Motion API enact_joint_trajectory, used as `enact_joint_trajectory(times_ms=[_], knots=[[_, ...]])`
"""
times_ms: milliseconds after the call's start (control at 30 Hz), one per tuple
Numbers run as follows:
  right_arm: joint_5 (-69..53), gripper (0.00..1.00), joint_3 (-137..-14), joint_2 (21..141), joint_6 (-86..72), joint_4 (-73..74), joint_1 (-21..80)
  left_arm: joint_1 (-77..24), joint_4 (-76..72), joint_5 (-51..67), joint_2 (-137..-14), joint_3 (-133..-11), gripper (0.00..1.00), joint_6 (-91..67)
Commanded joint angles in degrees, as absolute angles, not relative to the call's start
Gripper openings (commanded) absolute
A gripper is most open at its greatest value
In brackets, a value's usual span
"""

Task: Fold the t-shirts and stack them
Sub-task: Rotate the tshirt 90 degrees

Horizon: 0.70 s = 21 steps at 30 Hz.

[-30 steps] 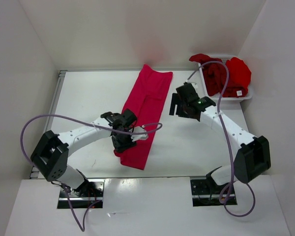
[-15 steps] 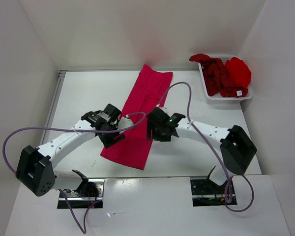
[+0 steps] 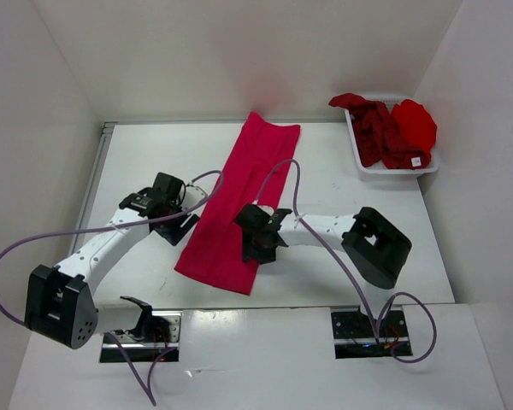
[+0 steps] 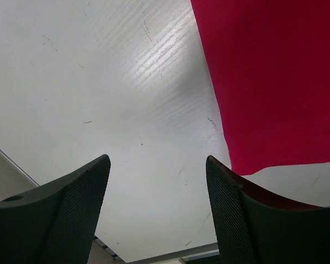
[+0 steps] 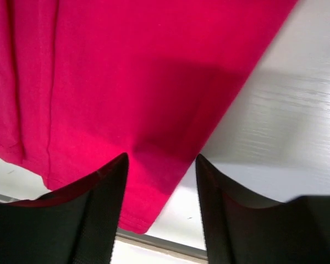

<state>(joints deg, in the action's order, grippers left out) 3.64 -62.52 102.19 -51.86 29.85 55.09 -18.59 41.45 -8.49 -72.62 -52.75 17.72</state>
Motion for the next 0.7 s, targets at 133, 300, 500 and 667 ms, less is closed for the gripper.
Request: enact_joint_trajectory(times_ms=[133,300,500,667], knots=[[2.4,0.41,-63.0,106.4,-53.2,27.0,55.2,-18.3,39.8,-9.1,-69.3,-51.2,0.78,16.6],[2.9,0.2,-61.9,105.8,-54.4,27.5,55.2,-18.3,40.3,-9.8,-67.6,-50.7,0.78,16.6],[4.1,0.0,-58.2,103.6,-54.4,29.2,53.1,-19.9,40.9,-7.8,-65.9,-51.2,0.78,17.7],[8.9,0.0,-54.8,97.1,-53.8,33.2,49.2,-22.3,41.4,-3.6,-65.9,-54.1,0.79,18.8]])
